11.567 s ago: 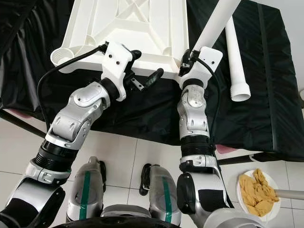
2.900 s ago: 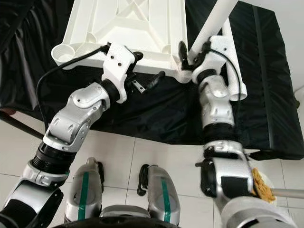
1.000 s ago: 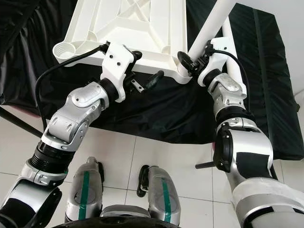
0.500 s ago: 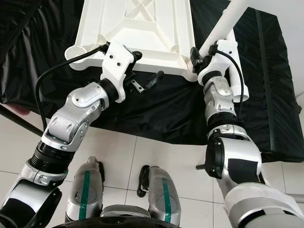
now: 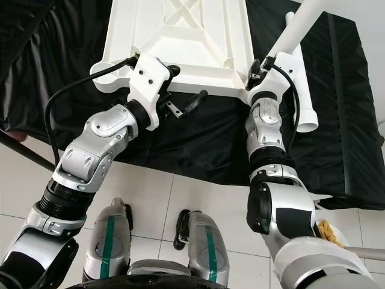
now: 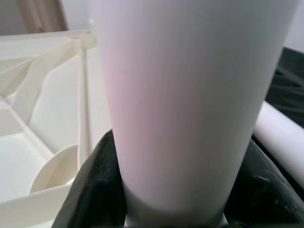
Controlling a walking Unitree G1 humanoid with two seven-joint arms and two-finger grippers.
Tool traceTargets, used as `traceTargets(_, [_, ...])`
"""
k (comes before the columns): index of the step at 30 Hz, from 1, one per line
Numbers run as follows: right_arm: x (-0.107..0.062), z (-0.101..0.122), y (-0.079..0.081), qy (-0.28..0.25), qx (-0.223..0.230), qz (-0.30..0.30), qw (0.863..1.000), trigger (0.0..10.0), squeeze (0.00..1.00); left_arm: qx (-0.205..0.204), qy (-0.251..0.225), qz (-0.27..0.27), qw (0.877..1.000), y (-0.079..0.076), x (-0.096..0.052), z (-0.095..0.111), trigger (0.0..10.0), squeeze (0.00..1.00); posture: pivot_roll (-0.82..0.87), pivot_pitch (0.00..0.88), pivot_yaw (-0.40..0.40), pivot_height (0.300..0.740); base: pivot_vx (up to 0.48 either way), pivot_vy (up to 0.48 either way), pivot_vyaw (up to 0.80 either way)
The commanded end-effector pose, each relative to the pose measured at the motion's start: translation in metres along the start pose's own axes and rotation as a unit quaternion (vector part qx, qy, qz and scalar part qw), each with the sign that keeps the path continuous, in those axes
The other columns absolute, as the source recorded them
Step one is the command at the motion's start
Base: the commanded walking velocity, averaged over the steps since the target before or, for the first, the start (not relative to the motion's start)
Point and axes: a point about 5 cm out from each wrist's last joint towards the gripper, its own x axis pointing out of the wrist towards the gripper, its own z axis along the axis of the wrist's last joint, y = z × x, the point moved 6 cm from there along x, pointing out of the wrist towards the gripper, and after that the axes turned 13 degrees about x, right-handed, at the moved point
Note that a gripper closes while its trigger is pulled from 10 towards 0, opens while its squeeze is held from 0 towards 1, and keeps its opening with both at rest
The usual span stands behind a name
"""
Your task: Building children table
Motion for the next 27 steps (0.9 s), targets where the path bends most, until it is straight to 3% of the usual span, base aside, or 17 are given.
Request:
traceTargets(1, [-0.007, -0.005, -0.026, -0.001, -0.025, -0.065, 0.998, 10.0, 0.0, -0.003, -0.004, -0.017, 1.0, -0.007, 0.001, 0.002, 10.0, 0.0, 0.14, 0.054, -0.122, 0.74, 0.0, 0.0, 0.0])
traceTargets(7, [-0.017, 0.005, -0.022, -0.034, 0.001, -0.11, 0.993, 10.0, 0.0, -0.003, -0.004, -0.017, 1.0, -0.008, 0.002, 0.002, 10.0, 0.0, 0.14, 0.044, -0.131, 0.74, 0.0, 0.0, 0.0])
traceTargets(15, [-0.019, 0.003, -0.015, -0.031, 0.014, -0.11, 0.993, 10.0, 0.0, -0.003, -0.005, -0.018, 1.0, -0.009, 0.002, 0.002, 10.0, 0.0, 0.14, 0.032, -0.134, 0.74, 0.0, 0.0, 0.0])
traceTargets(16, [-0.02, 0.001, -0.007, -0.024, 0.021, -0.089, 0.996, 10.0, 1.0, -0.002, -0.006, -0.019, 1.0, -0.009, 0.003, 0.002, 10.0, 0.0, 0.14, 0.029, -0.135, 0.74, 0.0, 0.0, 0.0])
traceTargets(21, [-0.024, -0.001, 0.015, -0.016, 0.036, -0.027, 0.999, 10.0, 1.0, -0.002, -0.007, -0.021, 1.0, -0.011, 0.003, 0.002, 10.0, 0.0, 0.14, 0.023, -0.135, 0.74, 0.0, 0.0, 0.0])
traceTargets(27, [-0.029, -0.002, 0.026, -0.007, 0.044, 0.007, 0.999, 10.0, 1.0, -0.002, -0.006, -0.024, 1.0, -0.012, 0.005, 0.001, 10.0, 0.0, 0.13, 0.016, -0.135, 0.74, 0.0, 0.0, 0.0])
